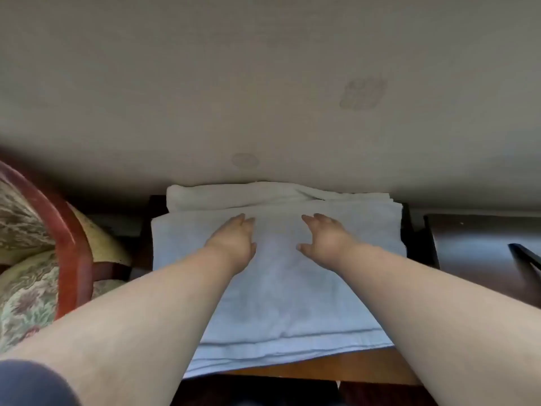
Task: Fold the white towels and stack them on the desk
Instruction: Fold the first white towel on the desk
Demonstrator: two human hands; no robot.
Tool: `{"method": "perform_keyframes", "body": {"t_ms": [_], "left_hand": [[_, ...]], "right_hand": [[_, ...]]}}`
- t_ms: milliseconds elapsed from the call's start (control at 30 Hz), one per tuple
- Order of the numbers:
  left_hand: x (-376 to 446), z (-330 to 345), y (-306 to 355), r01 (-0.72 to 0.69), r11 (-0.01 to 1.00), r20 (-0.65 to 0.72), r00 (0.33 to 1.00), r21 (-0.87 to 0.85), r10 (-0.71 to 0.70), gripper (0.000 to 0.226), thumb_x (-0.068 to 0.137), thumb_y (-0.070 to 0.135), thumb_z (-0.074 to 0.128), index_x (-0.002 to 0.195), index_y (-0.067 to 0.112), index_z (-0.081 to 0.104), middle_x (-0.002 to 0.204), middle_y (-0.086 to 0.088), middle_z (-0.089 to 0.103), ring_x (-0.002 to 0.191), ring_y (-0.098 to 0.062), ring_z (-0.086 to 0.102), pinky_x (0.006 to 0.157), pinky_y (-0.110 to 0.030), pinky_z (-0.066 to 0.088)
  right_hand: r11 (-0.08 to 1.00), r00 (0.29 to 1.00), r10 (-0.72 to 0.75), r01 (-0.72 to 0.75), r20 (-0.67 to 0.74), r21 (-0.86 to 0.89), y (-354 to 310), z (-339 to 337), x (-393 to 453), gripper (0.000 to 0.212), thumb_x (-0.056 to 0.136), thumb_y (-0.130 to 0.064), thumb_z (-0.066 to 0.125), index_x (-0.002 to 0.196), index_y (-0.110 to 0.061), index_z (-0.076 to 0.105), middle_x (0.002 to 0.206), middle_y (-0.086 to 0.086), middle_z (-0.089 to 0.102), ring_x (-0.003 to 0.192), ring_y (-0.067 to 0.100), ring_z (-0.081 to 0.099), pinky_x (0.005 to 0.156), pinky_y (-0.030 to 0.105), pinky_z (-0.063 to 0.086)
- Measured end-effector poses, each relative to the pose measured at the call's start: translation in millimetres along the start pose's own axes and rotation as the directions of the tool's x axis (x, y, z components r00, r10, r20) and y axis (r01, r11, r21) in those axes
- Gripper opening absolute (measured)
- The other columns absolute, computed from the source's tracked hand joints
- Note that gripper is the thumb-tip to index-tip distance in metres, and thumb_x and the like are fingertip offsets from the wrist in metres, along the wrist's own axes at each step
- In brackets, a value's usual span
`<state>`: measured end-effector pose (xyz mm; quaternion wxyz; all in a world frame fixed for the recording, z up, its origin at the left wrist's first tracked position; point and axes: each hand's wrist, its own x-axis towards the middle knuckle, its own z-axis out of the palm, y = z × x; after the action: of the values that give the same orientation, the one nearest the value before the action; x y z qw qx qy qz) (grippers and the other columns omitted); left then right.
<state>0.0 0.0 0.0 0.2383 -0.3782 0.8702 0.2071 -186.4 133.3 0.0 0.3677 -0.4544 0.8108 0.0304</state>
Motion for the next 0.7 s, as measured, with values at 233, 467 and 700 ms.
{"method": "perform_keyframes", "body": {"t_ms": [233,467,700], "left_hand": [[102,1,-16,-0.020,0.993,-0.026,1.000,-0.113,0.017,0.069,0.093,0.038,0.059,0.152,0.023,0.027,0.151,-0.006,0.032,0.130,-0.029,0.047,0.105,-0.037,0.042],[81,23,-32,-0.195,0.974,-0.102,0.978,-0.118,0.183,0.004,0.097,0.027,0.051,0.100,0.024,0.051,0.106,-0.002,0.046,0.094,-0.027,0.057,0.075,-0.032,0.042],[9,-5,-35,-0.171,0.972,-0.059,0.985,-0.162,0.163,0.016,0.087,0.045,0.031,0.080,0.033,0.038,0.077,-0.006,0.058,0.074,-0.031,0.058,0.063,-0.038,0.044]], "right_hand": [[0.999,1.000,0.029,-0.029,0.004,-0.024,-23,8,95,0.091,0.095,-0.045,0.061,0.161,-0.022,0.004,0.167,0.005,0.011,0.153,0.032,0.011,0.121,0.047,0.021],[0.959,0.991,0.039,-0.073,-0.129,-0.272,-21,17,79,0.039,0.095,-0.046,0.053,0.126,-0.023,0.060,0.125,0.007,0.054,0.121,0.032,0.044,0.095,0.041,0.045],[0.972,0.973,0.223,-0.227,0.060,0.066,-19,-8,-3,0.022,0.098,-0.036,0.056,0.105,-0.016,0.050,0.107,0.009,0.062,0.097,0.030,0.059,0.076,0.030,0.041]]}}
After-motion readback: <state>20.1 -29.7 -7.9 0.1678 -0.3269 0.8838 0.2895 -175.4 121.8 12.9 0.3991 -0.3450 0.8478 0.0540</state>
